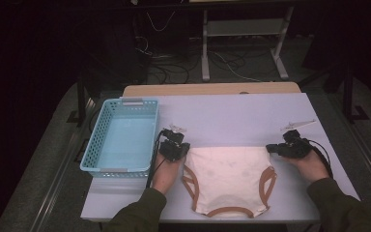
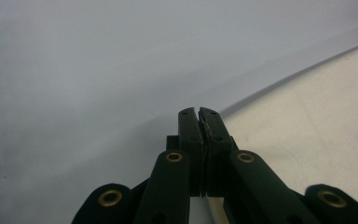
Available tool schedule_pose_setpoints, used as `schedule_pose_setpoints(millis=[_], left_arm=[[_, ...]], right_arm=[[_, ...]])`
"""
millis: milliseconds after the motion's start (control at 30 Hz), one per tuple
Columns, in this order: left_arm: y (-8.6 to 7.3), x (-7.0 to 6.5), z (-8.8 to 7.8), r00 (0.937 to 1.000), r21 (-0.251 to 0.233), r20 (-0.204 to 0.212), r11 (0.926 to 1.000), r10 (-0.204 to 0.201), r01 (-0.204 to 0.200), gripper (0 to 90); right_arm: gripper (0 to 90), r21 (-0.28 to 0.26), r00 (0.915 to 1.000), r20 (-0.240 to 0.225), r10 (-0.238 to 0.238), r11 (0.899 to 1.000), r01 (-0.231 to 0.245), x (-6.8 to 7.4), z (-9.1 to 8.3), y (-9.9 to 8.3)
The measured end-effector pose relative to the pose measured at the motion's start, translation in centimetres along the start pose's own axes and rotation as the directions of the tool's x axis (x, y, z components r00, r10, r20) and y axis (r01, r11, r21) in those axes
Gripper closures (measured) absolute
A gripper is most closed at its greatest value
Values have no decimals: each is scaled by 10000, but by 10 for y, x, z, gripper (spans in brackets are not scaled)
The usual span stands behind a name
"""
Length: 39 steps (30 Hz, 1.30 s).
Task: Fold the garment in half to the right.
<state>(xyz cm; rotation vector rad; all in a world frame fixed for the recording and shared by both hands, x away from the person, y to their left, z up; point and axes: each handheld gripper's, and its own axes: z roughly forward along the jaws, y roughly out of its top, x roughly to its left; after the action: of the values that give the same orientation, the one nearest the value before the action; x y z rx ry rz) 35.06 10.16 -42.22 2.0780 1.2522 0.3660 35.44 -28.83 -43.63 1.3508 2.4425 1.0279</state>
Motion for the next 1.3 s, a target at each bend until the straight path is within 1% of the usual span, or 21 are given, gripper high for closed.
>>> schedule_pose_setpoints(millis=[67,200,233,267,367,433,467,533,567,633,733,800,833,900,933,1133,1200,1233,1267,1300], left_arm=[[1,-1,1,9999,-110,168,9999,-30,32,880],[2,-4,5,9991,-185,415,9998,80,-73,880],[2,-4,6,9986,-297,521,9996,-4,20,880],[3,-3,6,9983,-360,577,9993,-10,31,880],[8,-4,10,9975,-488,703,9988,110,-76,880],[12,-3,15,9967,-523,797,9986,154,-113,880],[14,-2,17,9964,-653,827,9978,162,-108,880],[17,-1,23,9959,-717,893,9974,115,-51,881],[19,-1,25,9957,-681,906,9976,187,-125,881],[22,0,29,9951,-764,945,9969,282,-210,880],[26,1,34,9948,-866,998,9962,205,-119,880],[30,5,41,9931,-920,1147,9957,232,-127,880],[32,6,43,9929,-920,1173,9957,189,-80,881],[34,9,48,9921,-904,1247,9959,118,-5,880],[35,9,50,9921,-865,1244,9962,171,-64,880],[37,12,61,9930,-730,1175,9973,124,-38,877],[38,13,63,9936,-670,1111,9977,211,-137,870],[37,13,63,9944,-746,1043,9971,192,-115,864],[37,13,63,9962,-763,860,9970,166,-101,859],[38,15,62,9976,-735,627,9970,301,-254,860]], right_arm=[[881,-69,9999,118,12,10000,-11,-1,-2,1],[881,-179,9993,364,19,9998,-12,-5,-6,4],[881,-238,9992,404,37,9997,-27,-7,-7,5],[881,-284,9991,415,132,9995,-121,-9,-8,6],[881,-375,9983,547,186,9992,-166,-15,-9,9],[881,-323,9975,690,176,9994,-154,-19,-8,10],[881,-319,9971,727,228,9993,-206,-21,-7,11],[881,-294,9963,808,306,9992,-283,-25,-5,11],[881,-307,9957,875,314,9991,-288,-27,-5,11],[881,-307,9947,949,403,9988,-375,-31,-2,12],[881,-320,9935,1044,454,9986,-423,-35,0,13],[881,-293,9923,1132,509,9984,-479,-40,3,14],[881,-279,9917,1144,582,9981,-553,-42,4,14],[881,-219,9911,1201,577,9982,-554,-45,7,13],[880,-198,9906,1215,633,9979,-613,-46,8,13],[879,-200,9902,1207,697,9975,-677,-50,12,12],[878,-227,9903,1215,675,9976,-652,-50,12,12],[876,-233,9905,1203,670,9976,-646,-50,12,12],[874,-252,9907,1193,648,9977,-622,-51,12,12],[871,-255,9908,1186,660,9977,-634,-51,12,12]])
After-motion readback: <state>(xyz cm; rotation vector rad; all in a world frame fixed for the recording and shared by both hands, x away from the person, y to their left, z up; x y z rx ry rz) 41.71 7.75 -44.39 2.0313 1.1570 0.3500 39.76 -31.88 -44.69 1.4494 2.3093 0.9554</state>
